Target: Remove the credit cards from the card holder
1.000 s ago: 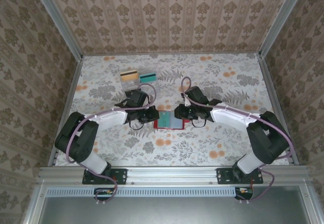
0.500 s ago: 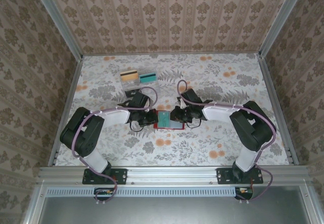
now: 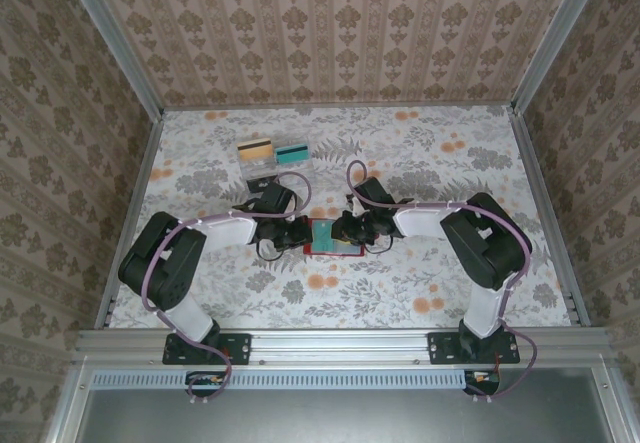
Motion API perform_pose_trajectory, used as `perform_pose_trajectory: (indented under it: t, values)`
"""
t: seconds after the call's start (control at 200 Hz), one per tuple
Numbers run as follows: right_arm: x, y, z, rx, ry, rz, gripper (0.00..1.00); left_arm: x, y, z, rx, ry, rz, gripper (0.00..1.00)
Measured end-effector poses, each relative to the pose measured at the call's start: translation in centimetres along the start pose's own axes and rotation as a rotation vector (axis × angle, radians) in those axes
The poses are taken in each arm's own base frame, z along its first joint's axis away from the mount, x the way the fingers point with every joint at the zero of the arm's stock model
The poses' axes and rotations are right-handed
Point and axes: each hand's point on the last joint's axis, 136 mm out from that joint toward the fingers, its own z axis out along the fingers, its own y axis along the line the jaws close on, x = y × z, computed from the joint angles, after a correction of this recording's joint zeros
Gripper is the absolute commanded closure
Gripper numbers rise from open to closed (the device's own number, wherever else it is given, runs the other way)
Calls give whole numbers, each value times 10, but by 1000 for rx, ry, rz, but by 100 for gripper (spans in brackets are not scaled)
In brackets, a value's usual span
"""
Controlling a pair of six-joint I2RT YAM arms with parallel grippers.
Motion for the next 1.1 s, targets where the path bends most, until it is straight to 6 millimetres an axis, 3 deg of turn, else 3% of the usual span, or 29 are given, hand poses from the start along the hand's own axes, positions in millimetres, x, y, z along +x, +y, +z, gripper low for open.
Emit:
perform_pose_trajectory:
  t: [0.17,0.285,1.1]
  values:
    - [0,2,2,-16,7,3,81,0,1,1,-1,2,-1,100]
    - [-1,2,4,-18,7,13,100,0,1,1,-2,2,-1,100]
    - [-6,-8,-12,-32,-18,46,100,0,2,1,-3,3,-7,100]
